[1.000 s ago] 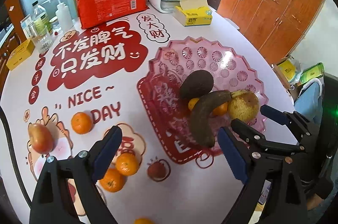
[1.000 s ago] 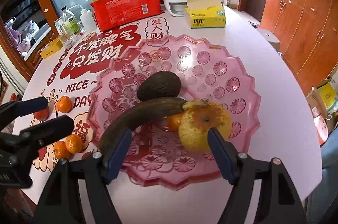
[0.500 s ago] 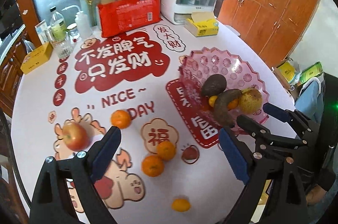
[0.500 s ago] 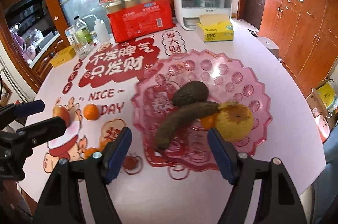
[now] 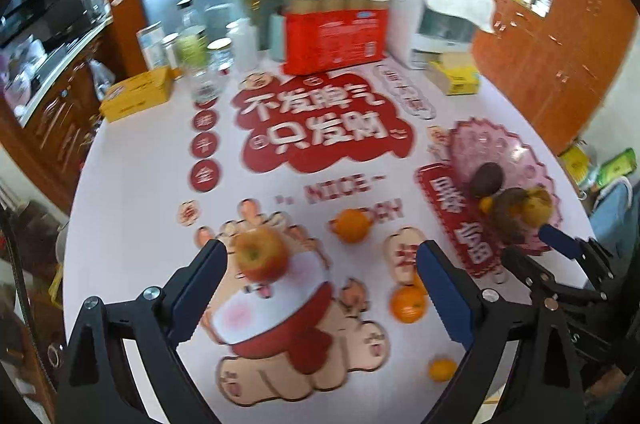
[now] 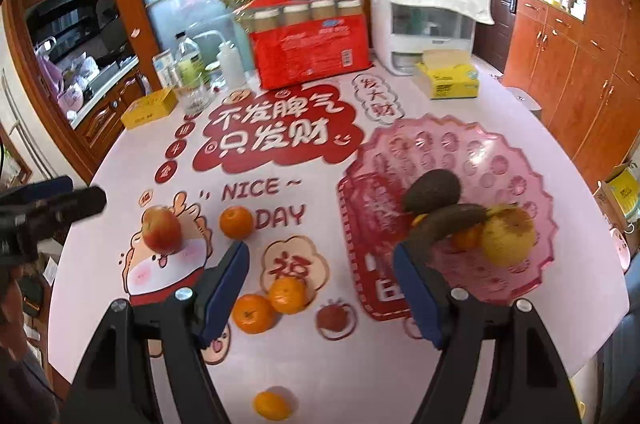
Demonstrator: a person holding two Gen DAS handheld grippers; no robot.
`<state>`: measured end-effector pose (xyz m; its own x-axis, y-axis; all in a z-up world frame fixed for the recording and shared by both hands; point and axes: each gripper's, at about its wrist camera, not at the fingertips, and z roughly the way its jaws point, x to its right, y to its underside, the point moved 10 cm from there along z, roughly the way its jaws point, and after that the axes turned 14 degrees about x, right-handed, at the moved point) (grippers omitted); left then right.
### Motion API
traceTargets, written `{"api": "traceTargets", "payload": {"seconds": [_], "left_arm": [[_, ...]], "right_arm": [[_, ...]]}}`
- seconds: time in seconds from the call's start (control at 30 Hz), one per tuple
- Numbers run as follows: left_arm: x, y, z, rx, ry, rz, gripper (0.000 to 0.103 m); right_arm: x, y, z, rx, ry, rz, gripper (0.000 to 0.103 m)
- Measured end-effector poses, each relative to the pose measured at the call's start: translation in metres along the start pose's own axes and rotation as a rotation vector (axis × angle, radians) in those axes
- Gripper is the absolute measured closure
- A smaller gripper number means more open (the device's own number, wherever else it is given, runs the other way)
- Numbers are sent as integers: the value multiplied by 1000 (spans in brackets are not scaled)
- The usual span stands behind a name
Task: Organize fruits
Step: 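Withdraw both tools from the bowl toward the remaining fruit, then grasp the red apple with the left tool while the right tool grasps a mandarin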
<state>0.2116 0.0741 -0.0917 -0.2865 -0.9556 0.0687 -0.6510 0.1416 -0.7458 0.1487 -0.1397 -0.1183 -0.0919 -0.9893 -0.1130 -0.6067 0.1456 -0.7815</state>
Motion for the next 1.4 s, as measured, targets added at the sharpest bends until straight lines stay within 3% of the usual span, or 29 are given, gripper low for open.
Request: {"api": "traceTargets", "payload": {"seconds": [0.33,0.67,0.83,0.9,1.13,1.23,1.33,1.4], "left_arm": [[-66,40,52,-110,-64,-24,8],[-70,69,111,-192,-40,2,8],[-65,75,132,-189,-40,41,9],[-62,78,138,-195,-33,52,12],[-53,86,151,-213,14,52,36],[-51,84,153,-192,8,69,36],[-50,84,153,-186,7,77,36],[-51,83,153,-184,7,71,36]], "right_arm": [[-41,63,37,-151,3,26,28],[-53,101,63,-251,32,74,29],[-54,108,73,-277,47,77,39],[-53,112,77,-291,56,88,45],[-57,112,84,-281,32,116,47],[-61,112,85,-274,31,98,47],[-68,115,89,-295,-15,96,58],[-71,115,90,-283,-7,61,59]]}}
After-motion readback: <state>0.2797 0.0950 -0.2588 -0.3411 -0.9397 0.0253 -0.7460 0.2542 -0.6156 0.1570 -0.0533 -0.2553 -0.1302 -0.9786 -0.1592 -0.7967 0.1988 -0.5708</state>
